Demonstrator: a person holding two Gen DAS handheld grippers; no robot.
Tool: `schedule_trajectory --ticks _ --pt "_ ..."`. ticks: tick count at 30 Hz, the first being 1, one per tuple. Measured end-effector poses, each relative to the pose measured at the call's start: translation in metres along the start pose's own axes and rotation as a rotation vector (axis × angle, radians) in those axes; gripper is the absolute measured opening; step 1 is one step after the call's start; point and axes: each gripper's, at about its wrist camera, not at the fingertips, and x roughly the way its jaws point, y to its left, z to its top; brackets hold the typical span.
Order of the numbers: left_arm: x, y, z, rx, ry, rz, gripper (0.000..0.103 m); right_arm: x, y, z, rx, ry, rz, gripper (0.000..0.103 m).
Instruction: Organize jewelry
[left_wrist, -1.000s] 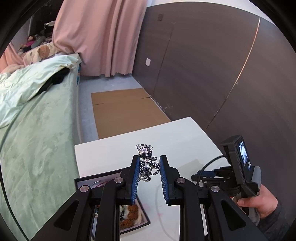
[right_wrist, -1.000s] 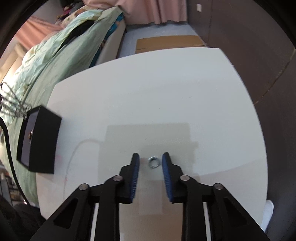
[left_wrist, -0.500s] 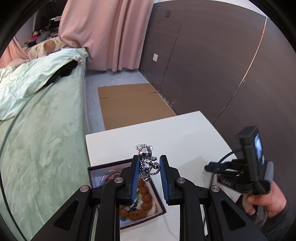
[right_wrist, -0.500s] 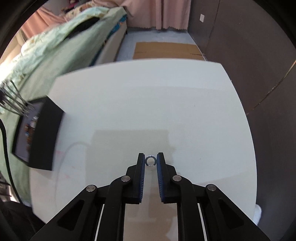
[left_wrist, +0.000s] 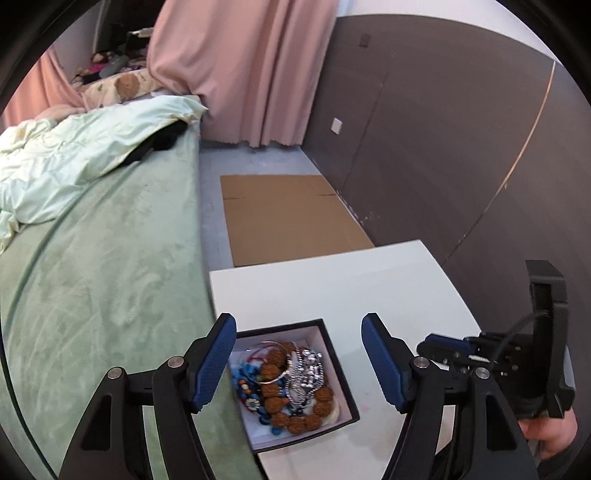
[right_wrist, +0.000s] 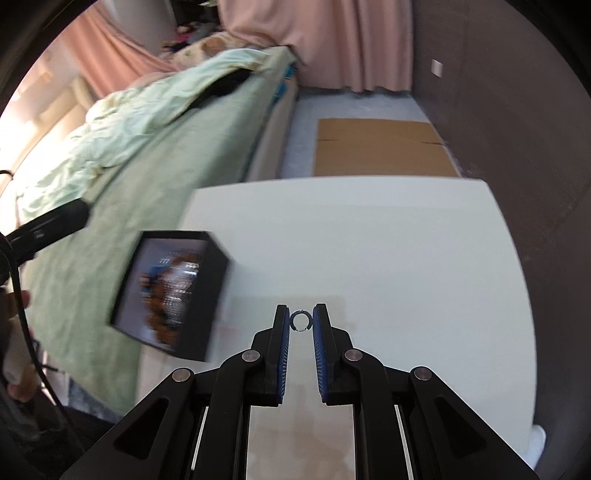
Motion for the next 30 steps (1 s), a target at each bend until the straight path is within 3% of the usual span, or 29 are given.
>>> schedule_trajectory --ticks 8,14,15,17,18,19,21,24,30 --pt "-0.012 0.028 0.0 -0.06 -0.013 0.008 0.071 0.005 0.054 0.017 -0.046 0.004 0.143 0.014" --pt "-0.019 0.042 -0.001 -0.093 -0.014 0.006 0.071 0.016 0.068 0.016 -0.027 0.04 0.212 0.015" --pt "-0.021 0.043 -0.001 -0.093 -0.016 0.009 0.071 0.017 0.068 0.016 -0.022 0.049 0.217 0.016" --pt "-0.021 0.044 0.0 -0.098 -0.012 0.012 0.071 0.019 0.069 0.015 -0.008 0.061 0.215 0.041" --pt "-0.021 0.044 0.0 -0.102 -0.007 0.01 0.071 0.016 0.067 0.014 -0.002 0.045 0.204 0.062" --pt "-0.021 0.044 0.001 -0.105 -0.002 0.008 0.071 0.012 0.064 0.012 0.001 0.019 0.191 0.066" --pt "-0.024 0.039 0.002 -0.099 0.002 0.007 0.073 0.005 0.058 0.009 0.022 -0.003 0.195 0.066" --pt "-0.027 0.028 0.002 -0.087 0.0 0.004 0.084 -0.009 0.041 0.0 0.075 -0.028 0.199 0.066" --pt "-0.035 0.005 -0.006 -0.053 -0.006 0.002 0.085 -0.046 0.006 -0.023 0.133 -0.095 0.169 0.066"
